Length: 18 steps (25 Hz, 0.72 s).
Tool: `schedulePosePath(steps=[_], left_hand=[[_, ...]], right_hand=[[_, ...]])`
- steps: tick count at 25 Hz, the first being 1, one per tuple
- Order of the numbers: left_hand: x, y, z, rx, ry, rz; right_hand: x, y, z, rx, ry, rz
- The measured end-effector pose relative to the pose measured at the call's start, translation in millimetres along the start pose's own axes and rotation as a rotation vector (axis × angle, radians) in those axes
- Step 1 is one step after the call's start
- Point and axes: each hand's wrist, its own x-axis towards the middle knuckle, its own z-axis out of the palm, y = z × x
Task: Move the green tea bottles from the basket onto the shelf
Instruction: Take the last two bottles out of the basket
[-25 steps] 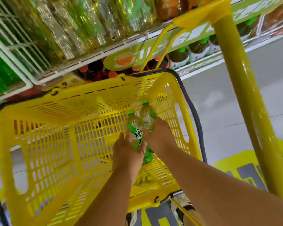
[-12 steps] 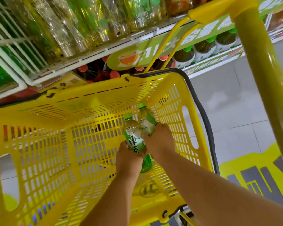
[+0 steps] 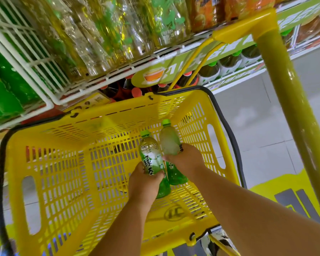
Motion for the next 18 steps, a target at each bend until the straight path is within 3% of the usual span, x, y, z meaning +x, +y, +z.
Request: schedulePosePath(steps=[9, 18], left_hand=[[-81.8, 59.4, -89.2, -0.056, 0.048, 0.185], [-283.5, 151.8, -220.2, -0.135, 0.043, 0.358]], right_hand=[[-101.3, -56.6, -62.5, 0.099, 0.02, -0.104], [-305.1, -149.4, -187.0, 0.344, 0.085, -0.231]])
